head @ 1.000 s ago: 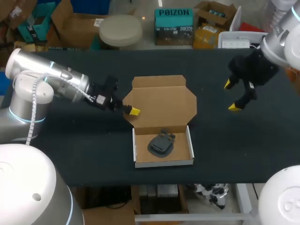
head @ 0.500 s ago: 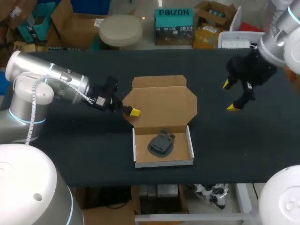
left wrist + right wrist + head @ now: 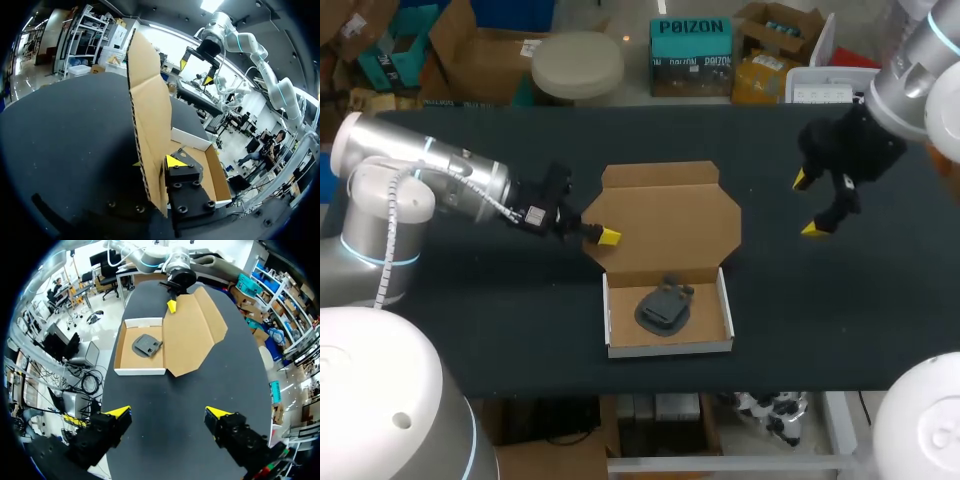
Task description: Assemble the packaging by folding the flat box into shape, placing the metal phone stand inside, and closing the box properly
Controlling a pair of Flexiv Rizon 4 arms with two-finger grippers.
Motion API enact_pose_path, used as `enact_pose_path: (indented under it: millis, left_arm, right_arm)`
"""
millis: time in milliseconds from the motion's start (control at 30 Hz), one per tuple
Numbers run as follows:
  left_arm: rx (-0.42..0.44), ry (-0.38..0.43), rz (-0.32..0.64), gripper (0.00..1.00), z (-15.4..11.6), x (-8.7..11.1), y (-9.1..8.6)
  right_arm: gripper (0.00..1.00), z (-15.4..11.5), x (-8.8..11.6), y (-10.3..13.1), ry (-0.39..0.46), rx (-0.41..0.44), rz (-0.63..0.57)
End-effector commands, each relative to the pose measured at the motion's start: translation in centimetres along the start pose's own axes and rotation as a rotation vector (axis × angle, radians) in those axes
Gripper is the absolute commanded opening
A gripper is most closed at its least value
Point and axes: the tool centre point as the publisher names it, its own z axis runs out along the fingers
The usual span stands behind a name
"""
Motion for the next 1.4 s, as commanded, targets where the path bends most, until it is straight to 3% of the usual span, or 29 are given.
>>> enact_pose_path:
  millis: [33,367,1067,1400]
  left_arm:
    - [0.000,0.002,0.008,0.00,0.0,0.0,0.1]
    - [0.015,0.005,0.128,0.00,-0.3,0.7,0.4]
    - [0.015,0.005,0.128,0.00,-0.3,0.7,0.4]
    - [0.048,-0.081,0.263,0.00,-0.6,1.7,0.6]
  right_arm:
    - [1.00,-0.2,0.0,0.2,0.002,0.005,0.001]
    - [1.00,-0.5,0.2,0.4,-0.002,0.008,-0.002]
    - [1.00,-1.4,0.2,2.5,-0.019,0.018,-0.027]
    - [1.00,-1.9,0.5,3.4,-0.029,0.030,-0.039]
